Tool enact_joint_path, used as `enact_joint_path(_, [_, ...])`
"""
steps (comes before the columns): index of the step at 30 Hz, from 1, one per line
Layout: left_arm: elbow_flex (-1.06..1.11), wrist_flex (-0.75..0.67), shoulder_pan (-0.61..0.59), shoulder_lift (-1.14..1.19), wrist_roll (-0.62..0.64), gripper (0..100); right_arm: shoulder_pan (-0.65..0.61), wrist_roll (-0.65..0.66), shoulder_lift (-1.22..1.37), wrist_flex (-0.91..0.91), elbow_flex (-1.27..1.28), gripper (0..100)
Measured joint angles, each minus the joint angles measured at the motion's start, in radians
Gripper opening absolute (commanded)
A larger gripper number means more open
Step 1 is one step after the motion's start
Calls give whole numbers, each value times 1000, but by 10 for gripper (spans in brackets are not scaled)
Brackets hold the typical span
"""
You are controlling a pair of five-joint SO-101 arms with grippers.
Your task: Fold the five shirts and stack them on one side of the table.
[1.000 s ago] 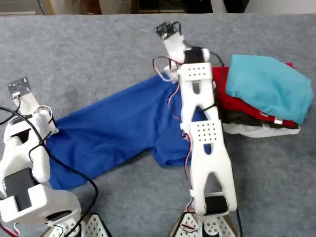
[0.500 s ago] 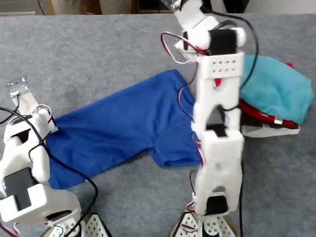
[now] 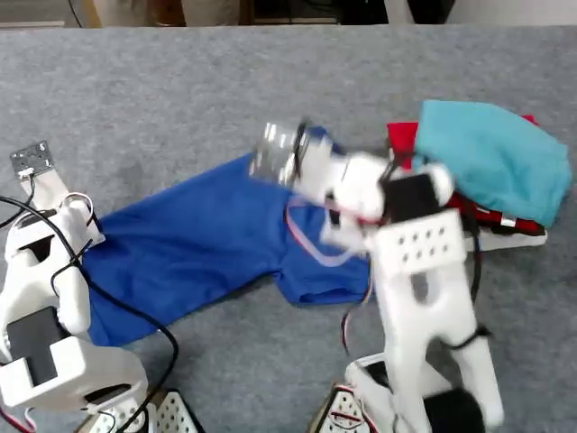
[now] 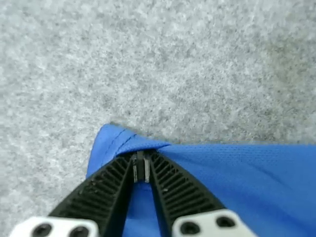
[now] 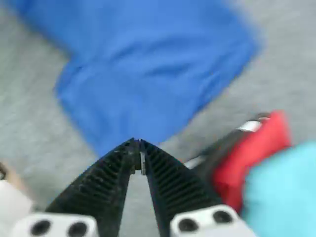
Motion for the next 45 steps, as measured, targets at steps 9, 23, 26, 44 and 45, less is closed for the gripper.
enact_joint_path(9, [0,3,0,0,0,18,-143,0,-121,-133,457,182])
enact_joint_path(23, [0,3,0,0,0,18,-143,3,95,-304,562,182])
enact_joint_path(26, [0,3,0,0,0,18,-143,6,144,-331,562,183])
enact_joint_path(44, [0,3,0,0,0,18,-138,68,474,-511,476,109])
enact_joint_path(45, [0,3,0,0,0,18,-138,68,486,-511,463,109])
